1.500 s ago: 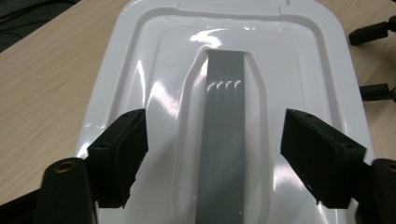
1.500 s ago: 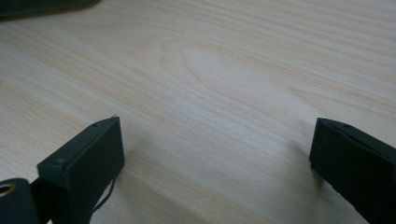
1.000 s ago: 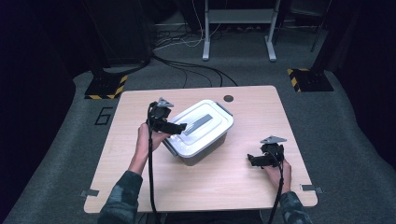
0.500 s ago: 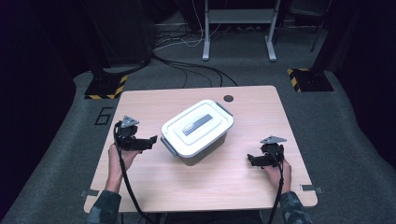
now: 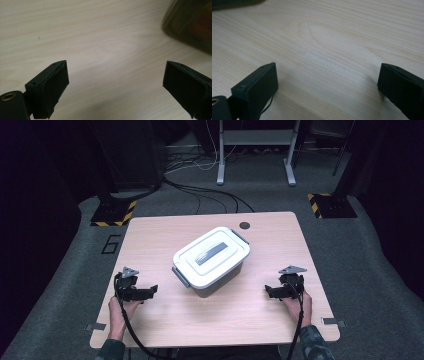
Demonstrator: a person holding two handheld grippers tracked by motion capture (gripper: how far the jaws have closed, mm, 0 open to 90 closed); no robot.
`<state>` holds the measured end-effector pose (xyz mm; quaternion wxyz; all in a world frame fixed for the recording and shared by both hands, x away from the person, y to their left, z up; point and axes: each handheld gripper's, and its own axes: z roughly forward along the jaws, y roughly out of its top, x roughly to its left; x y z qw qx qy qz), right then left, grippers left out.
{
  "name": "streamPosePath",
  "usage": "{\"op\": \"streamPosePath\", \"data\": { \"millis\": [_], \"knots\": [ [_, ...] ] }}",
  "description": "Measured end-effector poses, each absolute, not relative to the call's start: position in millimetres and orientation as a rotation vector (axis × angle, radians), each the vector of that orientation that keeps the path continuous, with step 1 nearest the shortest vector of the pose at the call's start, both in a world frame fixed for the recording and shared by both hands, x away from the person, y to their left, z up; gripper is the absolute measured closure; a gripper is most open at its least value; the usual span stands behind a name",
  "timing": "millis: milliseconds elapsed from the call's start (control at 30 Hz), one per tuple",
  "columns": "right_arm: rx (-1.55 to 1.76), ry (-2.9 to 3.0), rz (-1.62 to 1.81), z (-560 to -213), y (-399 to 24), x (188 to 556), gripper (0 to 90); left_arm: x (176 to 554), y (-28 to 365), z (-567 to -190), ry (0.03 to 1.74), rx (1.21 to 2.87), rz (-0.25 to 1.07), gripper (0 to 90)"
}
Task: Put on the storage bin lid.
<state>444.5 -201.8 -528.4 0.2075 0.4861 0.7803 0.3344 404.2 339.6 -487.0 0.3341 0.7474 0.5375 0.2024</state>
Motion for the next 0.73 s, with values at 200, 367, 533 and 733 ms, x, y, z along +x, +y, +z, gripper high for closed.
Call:
{"op": "streamPosePath", "data": {
  "millis": [200, 367, 533, 733],
  "knots": [
    [1.352, 2.172, 0.930, -528.4, -201.8, 444.5, 2.4, 396.2, 344.2, -515.2, 1.453, 1.924, 0.562, 4.8],
    [1.343, 2.173, 0.932, -528.6, -202.0, 444.7, 2.4, 391.7, 347.0, -530.8, 1.484, 1.880, 0.604, 2.9],
    [1.345, 2.178, 0.930, -528.5, -201.9, 444.0, 2.4, 392.5, 346.6, -531.1, 1.489, 1.915, 0.632, 2.6],
    [1.337, 2.185, 0.921, -528.4, -202.3, 443.7, 2.3, 394.3, 343.7, -531.6, 1.505, 1.903, 0.640, 1.5]
  ]
}}
